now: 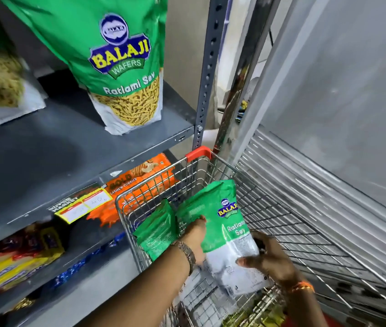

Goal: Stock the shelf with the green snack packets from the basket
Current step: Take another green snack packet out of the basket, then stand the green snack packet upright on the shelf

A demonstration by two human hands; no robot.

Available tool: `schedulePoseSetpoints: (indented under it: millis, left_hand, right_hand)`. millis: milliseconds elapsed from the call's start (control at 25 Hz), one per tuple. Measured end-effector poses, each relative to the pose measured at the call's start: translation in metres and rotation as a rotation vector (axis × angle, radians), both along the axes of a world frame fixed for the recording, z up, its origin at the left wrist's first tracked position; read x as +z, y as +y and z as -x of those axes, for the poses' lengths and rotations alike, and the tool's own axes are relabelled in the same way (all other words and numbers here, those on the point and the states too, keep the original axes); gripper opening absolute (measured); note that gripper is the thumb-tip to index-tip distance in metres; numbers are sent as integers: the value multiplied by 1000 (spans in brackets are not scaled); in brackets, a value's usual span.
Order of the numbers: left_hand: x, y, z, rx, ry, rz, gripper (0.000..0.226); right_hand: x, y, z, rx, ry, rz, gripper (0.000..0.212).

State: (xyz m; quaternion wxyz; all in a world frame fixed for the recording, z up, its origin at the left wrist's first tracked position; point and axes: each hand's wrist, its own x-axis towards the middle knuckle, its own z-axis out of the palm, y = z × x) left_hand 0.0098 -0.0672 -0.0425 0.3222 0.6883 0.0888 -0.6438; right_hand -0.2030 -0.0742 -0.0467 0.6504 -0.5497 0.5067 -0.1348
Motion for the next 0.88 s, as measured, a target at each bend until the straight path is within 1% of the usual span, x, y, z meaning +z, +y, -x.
schedulePoseSetpoints:
  millis: [40,80,160,240,320,440,520,640,760,880]
  left_hand:
    - [12,8,-2,15,-20,40,84]
    - [29,15,-3,49,-35,89,81]
    - [67,34,-11,163,-102,243,56]
    - [112,59,-28,251,-134,471,33]
    - [147,77,-56,318,-185,677,27]
    - [190,93,-107,452,-264,858,20]
    - [222,101,-141,505,-276,961,18]
    - [257,107,-194,529,-373,1075,10]
    - [280,104,-244,585,-462,1127,10]
    - [285,97,-287,593,-521,1163,13]
  right_hand:
    - [13,7,2,-16,-28,4,50]
    - [26,13,1,-29,-64,-3,52]
    - [51,24,-7,-42,-180,-34,51]
    - [80,32,-27,-28,-292,-40,53]
    - [109,33,-59,20,-372,-9,60]
    - [140,23,-120,120,-439,83,69]
    - [157,14,-169,165,-472,150,72]
    - [183,0,-244,189,-462,270,82]
    - [206,-15,-307,232,-435,367,85]
    - [214,-31,-355,281,-395,435,88]
